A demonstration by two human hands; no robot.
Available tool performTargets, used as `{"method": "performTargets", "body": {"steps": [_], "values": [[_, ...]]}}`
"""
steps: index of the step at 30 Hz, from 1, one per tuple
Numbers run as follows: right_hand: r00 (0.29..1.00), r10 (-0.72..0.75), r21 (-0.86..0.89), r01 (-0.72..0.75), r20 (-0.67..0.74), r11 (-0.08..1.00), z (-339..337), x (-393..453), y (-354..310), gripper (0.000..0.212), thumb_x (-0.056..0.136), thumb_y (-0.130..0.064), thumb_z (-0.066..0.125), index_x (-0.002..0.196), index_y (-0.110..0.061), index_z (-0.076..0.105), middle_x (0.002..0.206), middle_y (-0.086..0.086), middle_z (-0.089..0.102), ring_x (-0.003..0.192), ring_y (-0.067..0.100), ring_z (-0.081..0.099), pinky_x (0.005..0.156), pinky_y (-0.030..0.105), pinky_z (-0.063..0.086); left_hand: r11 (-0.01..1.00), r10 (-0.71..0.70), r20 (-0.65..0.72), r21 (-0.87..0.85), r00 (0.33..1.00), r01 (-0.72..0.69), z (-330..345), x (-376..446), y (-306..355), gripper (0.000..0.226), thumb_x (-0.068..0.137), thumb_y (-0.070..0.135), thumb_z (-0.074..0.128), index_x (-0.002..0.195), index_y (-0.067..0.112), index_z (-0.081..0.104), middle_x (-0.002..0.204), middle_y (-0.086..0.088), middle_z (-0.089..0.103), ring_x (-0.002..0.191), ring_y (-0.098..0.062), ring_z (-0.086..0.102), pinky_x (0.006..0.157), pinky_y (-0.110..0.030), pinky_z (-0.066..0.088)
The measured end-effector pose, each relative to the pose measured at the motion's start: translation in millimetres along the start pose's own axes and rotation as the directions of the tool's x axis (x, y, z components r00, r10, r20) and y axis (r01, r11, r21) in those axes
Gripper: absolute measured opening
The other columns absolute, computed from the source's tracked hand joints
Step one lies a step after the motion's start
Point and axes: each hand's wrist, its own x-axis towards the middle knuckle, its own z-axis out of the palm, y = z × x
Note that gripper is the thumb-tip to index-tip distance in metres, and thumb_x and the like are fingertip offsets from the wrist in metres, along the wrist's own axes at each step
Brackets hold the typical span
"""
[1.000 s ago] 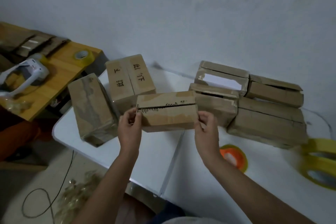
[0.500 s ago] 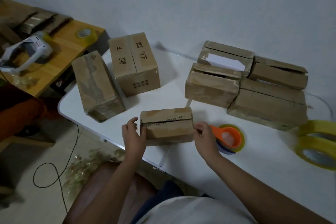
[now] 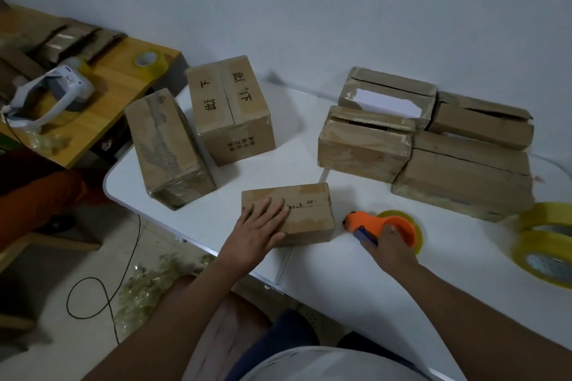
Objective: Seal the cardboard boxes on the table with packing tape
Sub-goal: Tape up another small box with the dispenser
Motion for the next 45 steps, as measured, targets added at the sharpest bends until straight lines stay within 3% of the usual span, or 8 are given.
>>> {"method": "performTargets", "body": {"steps": [3,11,21,31,35,37,39,45], "values": [[1.0,0.01,-0.095,-0.01,0.005,0.995,4,6,2,0.024,0.098,-0.038,0.047,0.076,-0.035,0.039,0.126,0.013,0.059,0.114,0.032,0.057,0.087,0.038,0.045,1.0,0.021,0.018,0.021,1.0,-0.021,0,-2,-1,0.061,0.101,0.053,0.02,0.156,0.03,0.008,0.164,0.012,0.004,0.152,-0.016,-0.006,0.122,-0.034,-0.006],[0.923,-0.023,0.252,0.13,-0.385,0.959,-34,-1,-10,0.041,0.103,-0.037,0.037,0.122,-0.005,0.052,0.096,0.018,0.066,0.087,0.036,0.062,0.067,0.036,0.042,0.997,0.079,0.007,0.009,0.997,-0.079,4,-2,-5,0.058,0.102,0.052,0.018,0.156,0.03,0.013,0.163,0.012,0.008,0.153,-0.017,0.0,0.122,-0.034,-0.003],[0.803,-0.265,0.305,0.475,-0.534,0.825,-105,-33,-78,0.055,0.09,-0.066,0.039,0.08,-0.018,0.062,0.066,-0.005,0.063,0.06,0.007,0.058,0.054,0.027,0.043,0.963,0.247,-0.006,-0.111,0.969,-0.246,-1,49,20,0.057,0.105,0.047,0.032,0.157,0.03,0.016,0.163,0.014,0.003,0.151,-0.009,-0.009,0.12,-0.03,-0.014],[0.833,-0.386,0.133,0.468,-0.396,0.874,-82,-33,-88,0.073,0.073,-0.083,0.028,0.093,-0.025,0.067,0.085,-0.007,0.071,0.075,0.007,0.064,0.067,0.033,0.054,0.906,0.221,-0.072,-0.353,0.973,-0.232,-11,49,23,0.049,0.101,0.044,0.046,0.143,0.02,0.05,0.146,0.003,0.051,0.139,-0.012,0.04,0.119,-0.045,0.023],[0.819,-0.413,0.107,0.488,-0.398,0.866,-78,-34,-84,0.073,0.074,-0.083,0.027,0.095,-0.025,0.064,0.085,-0.007,0.071,0.074,0.006,0.064,0.063,0.026,0.054,0.841,0.104,-0.128,-0.518,0.986,-0.156,-29,48,29,0.019,0.102,0.027,0.052,0.118,0.03,0.063,0.117,0.012,0.063,0.107,-0.002,0.055,0.092,-0.028,0.045],[0.821,-0.413,0.108,0.488,-0.393,0.866,-77,-34,-82,0.07,0.075,-0.081,0.029,0.098,-0.025,0.063,0.088,-0.008,0.072,0.076,0.005,0.064,0.063,0.022,0.052,0.685,-0.237,-0.072,-0.719,0.969,0.114,-42,46,33,0.021,0.103,0.029,0.049,0.105,0.046,0.061,0.105,0.023,0.062,0.102,0.001,0.056,0.079,-0.019,0.043],[0.821,-0.412,0.112,0.488,-0.395,0.865,-76,-35,-80,0.07,0.075,-0.08,0.029,0.101,-0.025,0.063,0.091,-0.008,0.072,0.078,0.005,0.064,0.064,0.02,0.052,0.315,-0.402,0.182,-0.893,0.897,0.322,-54,48,34,0.022,0.103,0.038,0.046,0.106,0.04,0.067,0.104,0.015,0.069,0.106,-0.01,0.06,0.083,-0.025,0.047],[0.827,-0.409,0.122,0.485,-0.385,0.866,-77,-38,-81,0.069,0.075,-0.079,0.03,0.105,-0.025,0.061,0.097,-0.008,0.071,0.081,0.005,0.064,0.062,0.015,0.047,-0.122,-0.252,0.402,-0.915,0.88,0.384,-78,52,40,0.045,0.094,0.05,0.052,0.125,0.02,0.064,0.118,-0.001,0.071,0.116,-0.019,0.063,0.1,-0.035,0.05]]}}
